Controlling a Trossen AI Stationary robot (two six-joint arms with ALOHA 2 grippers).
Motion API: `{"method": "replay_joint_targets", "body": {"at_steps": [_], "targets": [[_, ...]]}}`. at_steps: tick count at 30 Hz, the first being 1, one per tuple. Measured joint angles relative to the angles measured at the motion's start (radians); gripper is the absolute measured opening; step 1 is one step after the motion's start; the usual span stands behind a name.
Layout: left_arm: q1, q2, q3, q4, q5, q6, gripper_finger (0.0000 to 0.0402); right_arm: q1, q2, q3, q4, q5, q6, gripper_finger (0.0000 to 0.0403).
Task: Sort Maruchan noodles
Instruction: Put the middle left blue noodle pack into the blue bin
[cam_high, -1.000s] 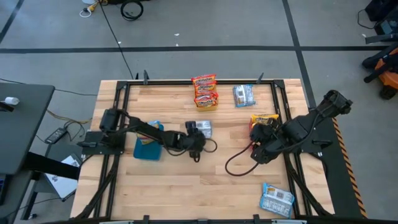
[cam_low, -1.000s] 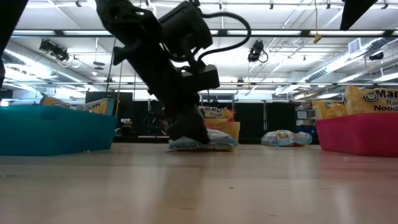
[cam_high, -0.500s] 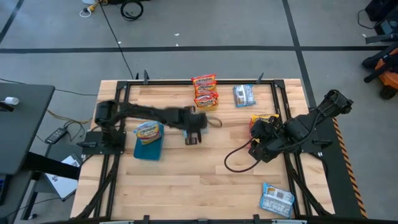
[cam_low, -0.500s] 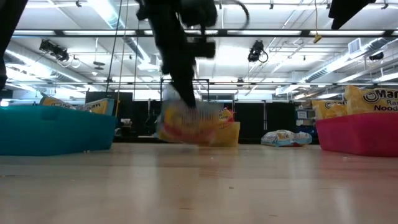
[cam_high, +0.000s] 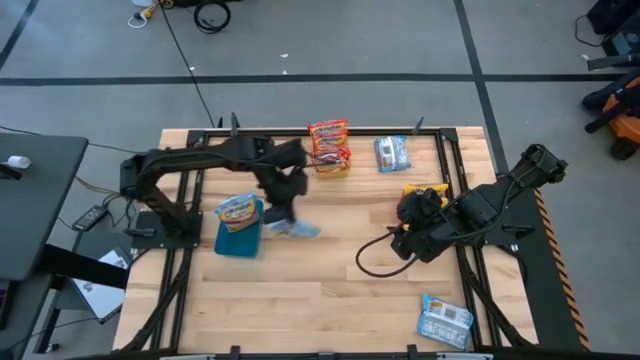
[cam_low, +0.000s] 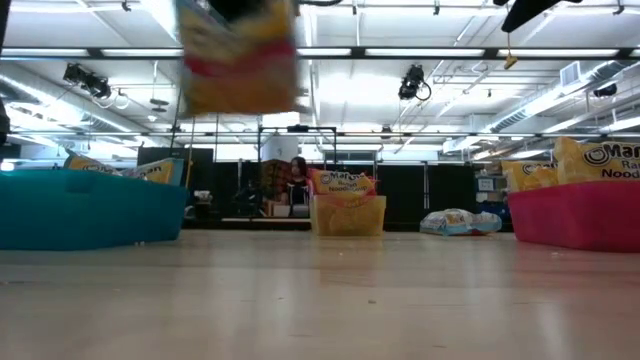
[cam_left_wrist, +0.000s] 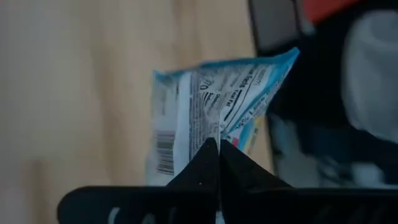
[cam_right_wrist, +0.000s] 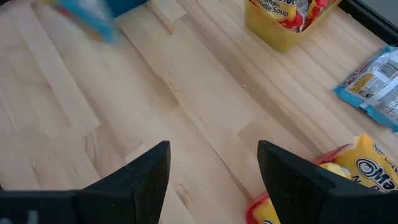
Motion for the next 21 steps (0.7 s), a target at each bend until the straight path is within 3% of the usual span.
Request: {"method": "replay_joint_targets", "body": {"at_steps": [5,8,13,21], "targets": [[-0.035,-0.051,-0.007,-0.327,-0.035,0.075,0.0001,0.0,0.001,0.0,0.004,0.01,-0.004,0.0246],[-0.049,-0.095,-0.062,-0.413,-0.067,0.068,0.0001,-0.004,0.001,0.0,0.01,0.015,-0.003,0.0246],[-0.025,-0.208,-0.244,-0.38,-0.077,0.01,0.0001,-0.003,0.002,0.0,0.051,0.029,0.0,0.0246],[0.038,-0.321,-0.508,-0.18,-0.124,-0.086,0.0001,-0.002,0.002,0.0,0.076,0.033,-0.003,0.0246]]}}
